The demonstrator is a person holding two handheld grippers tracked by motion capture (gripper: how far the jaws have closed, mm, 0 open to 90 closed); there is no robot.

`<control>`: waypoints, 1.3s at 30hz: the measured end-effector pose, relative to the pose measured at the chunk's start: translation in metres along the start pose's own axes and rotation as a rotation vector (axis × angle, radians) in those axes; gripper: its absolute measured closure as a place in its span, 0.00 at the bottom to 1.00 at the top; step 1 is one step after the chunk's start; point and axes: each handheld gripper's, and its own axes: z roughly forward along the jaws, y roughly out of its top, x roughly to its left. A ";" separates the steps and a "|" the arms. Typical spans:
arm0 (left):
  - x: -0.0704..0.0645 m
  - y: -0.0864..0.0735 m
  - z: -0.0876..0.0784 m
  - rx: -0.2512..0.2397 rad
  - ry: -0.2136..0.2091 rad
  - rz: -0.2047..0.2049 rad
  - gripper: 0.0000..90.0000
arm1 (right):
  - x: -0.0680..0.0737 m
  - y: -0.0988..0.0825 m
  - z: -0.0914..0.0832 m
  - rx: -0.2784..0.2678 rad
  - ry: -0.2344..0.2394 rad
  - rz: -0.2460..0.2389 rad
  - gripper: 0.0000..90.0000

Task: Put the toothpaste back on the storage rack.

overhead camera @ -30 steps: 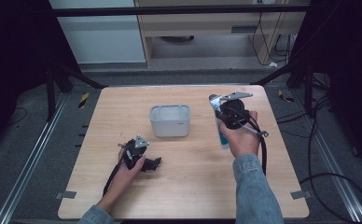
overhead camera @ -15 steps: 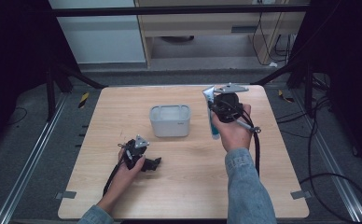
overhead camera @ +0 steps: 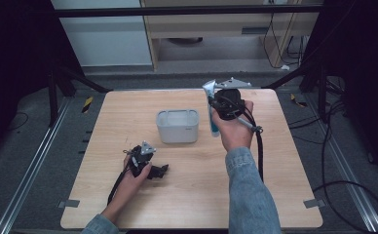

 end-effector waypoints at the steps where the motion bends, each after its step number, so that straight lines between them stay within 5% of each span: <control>1: 0.000 0.000 0.000 0.000 0.000 0.000 0.00 | 0.001 0.002 0.000 -0.003 0.000 -0.003 0.91; 15: 0.000 0.000 0.000 -0.002 0.001 -0.001 0.00 | 0.018 0.033 0.007 -0.065 0.021 -0.018 0.91; 39: 0.000 0.000 0.000 0.001 0.001 0.003 0.00 | 0.039 0.058 0.027 -0.116 0.037 -0.025 0.91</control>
